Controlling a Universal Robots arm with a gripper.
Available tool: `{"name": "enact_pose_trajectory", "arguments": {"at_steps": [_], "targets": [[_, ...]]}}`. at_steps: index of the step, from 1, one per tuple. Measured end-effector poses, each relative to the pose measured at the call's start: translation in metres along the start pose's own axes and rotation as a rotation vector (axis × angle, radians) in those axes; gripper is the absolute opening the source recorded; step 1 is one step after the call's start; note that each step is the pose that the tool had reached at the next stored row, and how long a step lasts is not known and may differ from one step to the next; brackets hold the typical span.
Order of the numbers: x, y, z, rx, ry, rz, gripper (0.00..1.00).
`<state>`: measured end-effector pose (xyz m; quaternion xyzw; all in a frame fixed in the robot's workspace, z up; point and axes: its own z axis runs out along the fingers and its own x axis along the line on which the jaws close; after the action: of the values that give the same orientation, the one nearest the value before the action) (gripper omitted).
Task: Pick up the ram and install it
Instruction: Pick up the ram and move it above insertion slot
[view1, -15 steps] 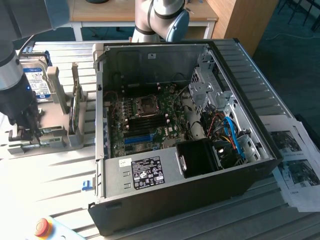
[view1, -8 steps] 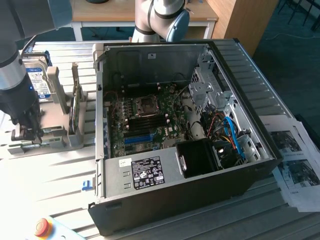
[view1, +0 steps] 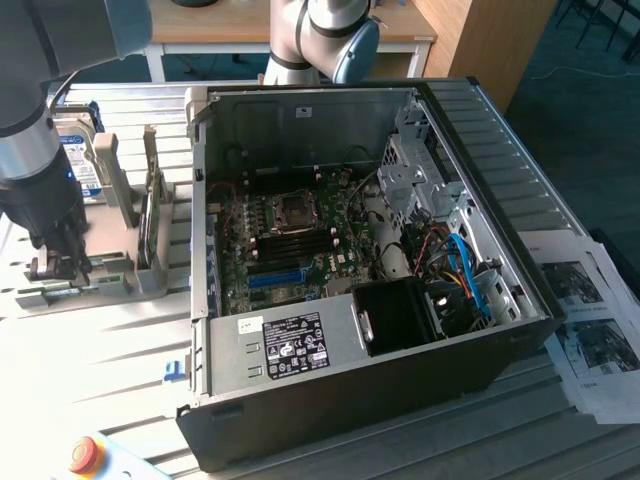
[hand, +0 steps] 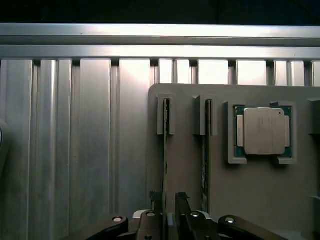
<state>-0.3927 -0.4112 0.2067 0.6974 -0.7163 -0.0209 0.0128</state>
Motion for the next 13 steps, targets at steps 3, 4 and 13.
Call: {"name": "enact_pose_trajectory", "arguments": {"at_steps": [3, 4, 13], "targets": [[-0.0001, -0.0006, 0.0000, -0.0001, 0.0000, 0.000, 0.25], [0.0000, -0.0006, -0.0001, -0.0002, 0.0001, 0.000, 0.25], [0.0000, -0.0008, 0.0025, -0.0001, 0.0000, 0.000, 0.25]]}}
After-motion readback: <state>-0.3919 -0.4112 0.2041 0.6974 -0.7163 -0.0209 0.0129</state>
